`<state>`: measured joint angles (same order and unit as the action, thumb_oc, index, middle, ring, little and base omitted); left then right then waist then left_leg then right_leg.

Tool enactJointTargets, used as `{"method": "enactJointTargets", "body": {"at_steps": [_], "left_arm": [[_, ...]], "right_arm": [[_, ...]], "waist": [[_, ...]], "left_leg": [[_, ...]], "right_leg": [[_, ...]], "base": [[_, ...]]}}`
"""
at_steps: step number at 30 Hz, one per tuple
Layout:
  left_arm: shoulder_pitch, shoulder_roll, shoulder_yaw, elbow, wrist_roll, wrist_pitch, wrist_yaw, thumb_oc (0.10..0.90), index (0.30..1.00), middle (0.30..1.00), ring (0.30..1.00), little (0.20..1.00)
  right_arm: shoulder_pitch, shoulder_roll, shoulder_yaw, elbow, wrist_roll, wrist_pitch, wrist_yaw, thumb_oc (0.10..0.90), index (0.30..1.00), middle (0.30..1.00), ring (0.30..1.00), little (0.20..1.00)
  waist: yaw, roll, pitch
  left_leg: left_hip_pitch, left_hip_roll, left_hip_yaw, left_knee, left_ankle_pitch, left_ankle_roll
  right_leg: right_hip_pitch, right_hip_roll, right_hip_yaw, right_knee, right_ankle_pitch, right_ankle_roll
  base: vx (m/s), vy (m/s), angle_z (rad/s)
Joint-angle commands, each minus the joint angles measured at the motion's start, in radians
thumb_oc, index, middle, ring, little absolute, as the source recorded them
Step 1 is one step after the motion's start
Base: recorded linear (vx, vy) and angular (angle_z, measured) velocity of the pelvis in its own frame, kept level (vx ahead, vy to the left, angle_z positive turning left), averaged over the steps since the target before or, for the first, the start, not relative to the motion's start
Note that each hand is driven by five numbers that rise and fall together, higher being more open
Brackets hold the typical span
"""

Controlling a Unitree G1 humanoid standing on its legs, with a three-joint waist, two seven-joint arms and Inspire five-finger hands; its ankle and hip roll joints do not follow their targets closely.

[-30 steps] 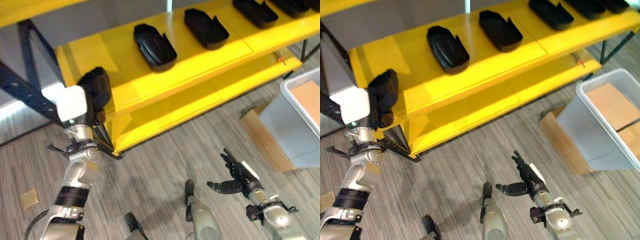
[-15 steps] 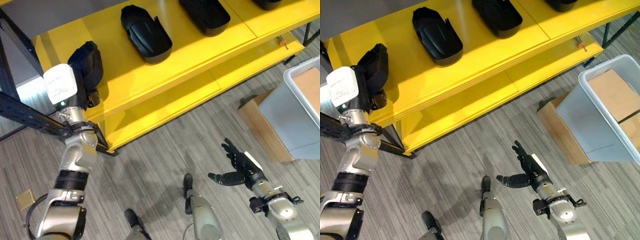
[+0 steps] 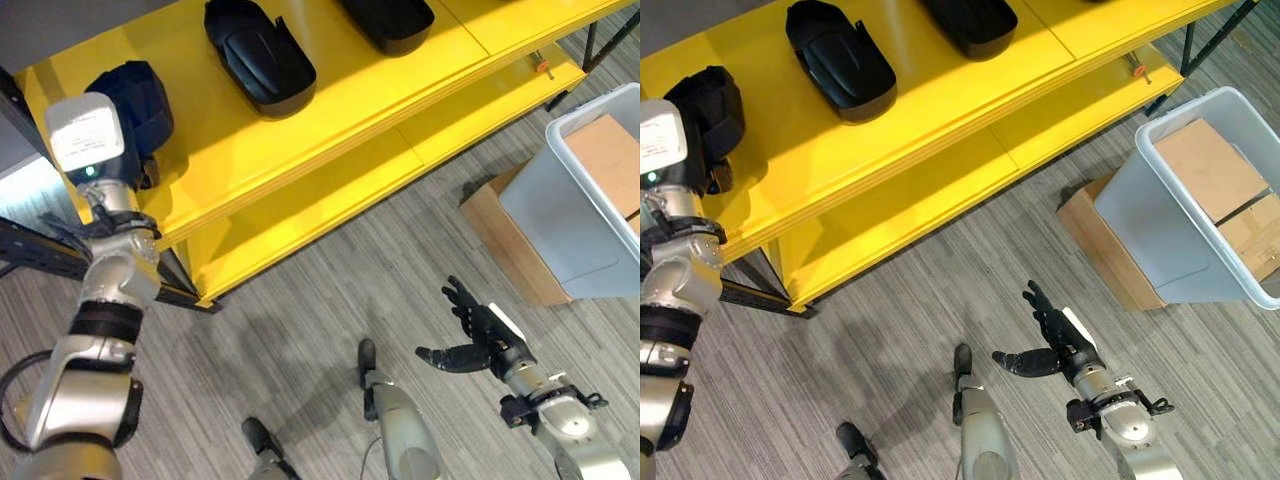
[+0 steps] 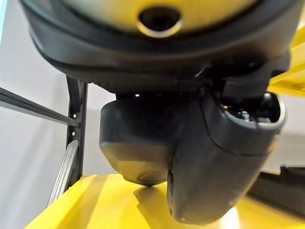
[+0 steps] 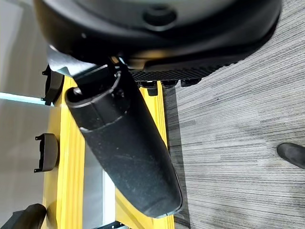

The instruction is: Move parts from the plastic box to the shelf.

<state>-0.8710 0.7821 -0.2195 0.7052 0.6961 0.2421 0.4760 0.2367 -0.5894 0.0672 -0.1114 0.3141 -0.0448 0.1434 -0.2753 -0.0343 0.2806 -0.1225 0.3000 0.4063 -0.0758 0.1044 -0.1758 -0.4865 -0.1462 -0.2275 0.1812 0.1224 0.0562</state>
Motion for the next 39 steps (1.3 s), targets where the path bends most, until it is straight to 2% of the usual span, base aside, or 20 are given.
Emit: {"method": "enactJointTargets", "body": {"at_steps": [1, 8, 15, 21, 22, 23, 28, 33, 39], "left_arm": [[0.002, 0.072, -0.014, 0.103, -0.102, 0.004, -0.067, 0.400, 0.300, 0.300, 0.300, 0.300], [-0.036, 0.077, -0.022, 0.180, -0.171, -0.003, -0.073, 0.400, 0.300, 0.300, 0.300, 0.300], [0.006, 0.069, -0.016, 0.291, -0.217, -0.015, -0.095, 0.400, 0.300, 0.300, 0.300, 0.300], [0.016, 0.067, -0.014, 0.310, -0.220, -0.017, -0.102, 0.400, 0.300, 0.300, 0.300, 0.300], [0.035, 0.057, 0.002, 0.356, -0.242, -0.019, -0.121, 0.400, 0.300, 0.300, 0.300, 0.300], [0.043, 0.049, 0.006, 0.428, -0.272, -0.028, -0.135, 0.400, 0.300, 0.300, 0.300, 0.300], [0.060, 0.064, 0.011, 0.513, -0.310, -0.045, -0.147, 0.400, 0.300, 0.300, 0.300, 0.300], [0.089, 0.092, 0.014, 0.557, -0.317, -0.060, -0.165, 0.400, 0.300, 0.300, 0.300, 0.300], [0.133, 0.080, 0.038, 0.559, -0.339, -0.073, -0.173, 0.400, 0.300, 0.300, 0.300, 0.300]], "right_arm": [[-0.002, -0.021, -0.030, -0.125, 0.046, -0.132, -0.003, 0.900, 1.000, 1.000, 1.000, 1.000], [0.003, -0.029, -0.031, -0.131, 0.052, -0.146, 0.004, 0.900, 1.000, 1.000, 1.000, 1.000], [0.005, -0.048, -0.026, -0.137, 0.062, -0.155, 0.013, 0.900, 1.000, 1.000, 1.000, 1.000], [0.004, -0.051, -0.027, -0.143, 0.069, -0.154, 0.016, 0.900, 1.000, 1.000, 1.000, 1.000], [0.005, -0.052, -0.029, -0.148, 0.074, -0.155, 0.019, 0.900, 1.000, 1.000, 1.000, 1.000], [0.003, -0.059, -0.024, -0.148, 0.083, -0.157, 0.024, 0.900, 1.000, 1.000, 1.000, 1.000], [0.006, -0.078, -0.015, -0.163, 0.109, -0.166, 0.042, 0.900, 1.000, 1.000, 1.000, 1.000], [0.001, -0.083, -0.010, -0.171, 0.137, -0.173, 0.050, 0.900, 1.000, 1.000, 1.000, 1.000], [-0.004, -0.085, -0.013, -0.176, 0.155, -0.177, 0.053, 0.900, 1.000, 1.000, 1.000, 1.000]], "waist": [[-0.038, -0.055, -0.026], [-0.040, -0.067, -0.018], [-0.032, -0.072, -0.004], [-0.032, -0.072, -0.004], [-0.032, -0.072, -0.005], [-0.038, -0.074, -0.009], [-0.056, -0.080, -0.024], [-0.073, -0.083, -0.041], [-0.083, -0.079, -0.053]], "left_leg": [[0.066, 0.075, -0.029, 0.099, -0.059, -0.039], [0.067, 0.080, -0.027, 0.112, -0.066, -0.040], [0.057, 0.084, -0.035, 0.123, -0.068, -0.043], [0.056, 0.084, -0.036, 0.126, -0.070, -0.043], [0.058, 0.084, -0.032, 0.125, -0.072, -0.043], [0.062, 0.085, -0.027, 0.124, -0.072, -0.044], [0.072, 0.087, -0.010, 0.120, -0.069, -0.050], [0.089, 0.089, 0.016, 0.113, -0.067, -0.055], [0.100, 0.089, 0.032, 0.106, -0.063, -0.059]], "right_leg": [[0.003, -0.039, 0.045, 0.044, -0.096, 0.117], [-0.002, -0.030, 0.056, 0.046, -0.097, 0.115], [0.000, -0.030, 0.054, 0.053, -0.100, 0.111], [0.000, -0.030, 0.052, 0.055, -0.101, 0.110], [-0.001, -0.030, 0.054, 0.058, -0.101, 0.110], [-0.002, -0.028, 0.059, 0.057, -0.100, 0.110], [-0.008, -0.019, 0.069, 0.058, -0.098, 0.111], [-0.015, -0.010, 0.083, 0.061, -0.097, 0.115], [-0.025, 0.000, 0.095, 0.065, -0.100, 0.113]], "base": [[0.00, -0.016, -0.07], [0.00, -0.007, -0.03], [0.00, -0.003, -0.01], [0.00, 0.000, 0.00], [0.00, 0.000, 0.00], [-0.01, 0.018, -0.04], [0.00, 0.007, -0.10], [0.02, 0.020, -0.07], [0.01, 0.013, -0.11]]}}
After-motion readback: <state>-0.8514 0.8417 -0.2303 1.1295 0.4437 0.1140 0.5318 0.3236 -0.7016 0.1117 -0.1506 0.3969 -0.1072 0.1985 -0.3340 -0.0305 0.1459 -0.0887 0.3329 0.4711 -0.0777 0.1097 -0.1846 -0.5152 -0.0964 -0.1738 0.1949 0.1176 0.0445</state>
